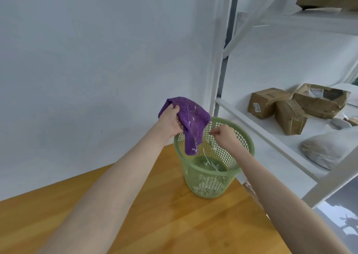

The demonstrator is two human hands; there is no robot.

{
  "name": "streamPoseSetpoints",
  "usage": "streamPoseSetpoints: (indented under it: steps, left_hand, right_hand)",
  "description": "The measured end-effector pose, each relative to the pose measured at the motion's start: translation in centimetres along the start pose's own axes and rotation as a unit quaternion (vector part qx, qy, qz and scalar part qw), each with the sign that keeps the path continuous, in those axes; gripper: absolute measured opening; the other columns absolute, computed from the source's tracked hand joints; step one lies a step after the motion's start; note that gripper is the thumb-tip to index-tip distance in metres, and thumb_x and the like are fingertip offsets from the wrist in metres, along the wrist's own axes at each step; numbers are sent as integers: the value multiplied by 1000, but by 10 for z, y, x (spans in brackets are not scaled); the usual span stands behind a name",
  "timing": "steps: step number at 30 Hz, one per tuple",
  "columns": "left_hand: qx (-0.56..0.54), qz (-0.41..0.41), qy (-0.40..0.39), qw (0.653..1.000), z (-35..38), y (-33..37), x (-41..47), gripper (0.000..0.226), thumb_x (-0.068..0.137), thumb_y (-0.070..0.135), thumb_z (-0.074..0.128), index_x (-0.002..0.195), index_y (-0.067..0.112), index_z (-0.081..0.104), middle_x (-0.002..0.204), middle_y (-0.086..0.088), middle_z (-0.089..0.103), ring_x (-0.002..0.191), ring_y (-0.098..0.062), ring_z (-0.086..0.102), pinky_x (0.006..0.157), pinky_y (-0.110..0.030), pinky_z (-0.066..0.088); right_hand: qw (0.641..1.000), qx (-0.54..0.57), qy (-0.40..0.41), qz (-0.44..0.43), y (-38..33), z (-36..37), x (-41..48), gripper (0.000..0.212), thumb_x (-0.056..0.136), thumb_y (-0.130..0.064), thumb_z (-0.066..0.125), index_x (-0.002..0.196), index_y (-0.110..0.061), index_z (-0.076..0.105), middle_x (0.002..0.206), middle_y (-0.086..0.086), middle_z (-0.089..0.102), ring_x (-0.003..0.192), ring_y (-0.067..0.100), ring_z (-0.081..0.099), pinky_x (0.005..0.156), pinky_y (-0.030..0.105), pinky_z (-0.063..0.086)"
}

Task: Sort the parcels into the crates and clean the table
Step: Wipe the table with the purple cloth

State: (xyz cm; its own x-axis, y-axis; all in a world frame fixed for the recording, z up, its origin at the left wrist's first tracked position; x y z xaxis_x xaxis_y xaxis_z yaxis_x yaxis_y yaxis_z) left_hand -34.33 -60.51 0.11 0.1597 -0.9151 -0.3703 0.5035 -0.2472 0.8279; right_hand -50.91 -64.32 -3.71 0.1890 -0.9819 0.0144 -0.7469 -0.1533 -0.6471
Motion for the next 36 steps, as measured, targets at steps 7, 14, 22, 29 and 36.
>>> streamPoseSetpoints:
  steps: [7,14,22,29,36]
  left_hand:
    - [93,61,16,994,-18,5,15,35,104,20,30,137,25,41,104,-12,52,79,-25,52,73,-40,47]
    - [124,65,34,990,-14,-12,28,36,104,21,28,139,21,38,93,-13,56,69,-23,55,51,-25,52]
    - [59,52,59,995,-5,-24,25,42,104,18,28,146,21,27,87,-6,59,68,-21,60,55,-29,52]
    - [41,77,101,991,-19,-15,21,40,104,19,26,143,27,30,96,-7,57,71,-23,55,65,-34,48]
    - [9,66,71,995,-23,-19,12,38,95,4,40,127,23,44,99,-9,60,77,-27,61,66,-42,53]
  right_hand:
    - [994,84,76,7,-10,-7,11,42,90,-36,62,77,3,71,71,13,70,48,13,49,48,22,43]
    - [961,268,-12,-67,-38,11,17,18,75,-10,78,91,-15,75,79,0,70,79,17,66,84,38,56]
    - [977,176,4,-117,-38,11,14,16,78,-8,74,69,-18,66,66,-6,63,67,17,62,79,40,55]
    - [967,238,-11,-86,-18,1,24,18,85,-12,69,70,-19,63,76,6,69,79,29,68,76,44,58]
    - [985,7,-114,-132,9,16,20,21,81,5,65,83,-15,68,93,1,67,86,12,61,82,27,51]
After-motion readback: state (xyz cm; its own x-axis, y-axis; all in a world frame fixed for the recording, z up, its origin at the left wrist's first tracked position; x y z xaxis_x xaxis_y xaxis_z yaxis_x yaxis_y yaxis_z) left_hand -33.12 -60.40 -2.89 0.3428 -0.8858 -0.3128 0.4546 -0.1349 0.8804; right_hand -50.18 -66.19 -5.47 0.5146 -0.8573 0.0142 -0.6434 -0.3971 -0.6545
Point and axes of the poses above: each hand's wrist, its own x-axis towards the middle knuckle, its own z-axis out of the palm, y = z × x, the point moved 6 cm from there along x, towards the middle knuckle
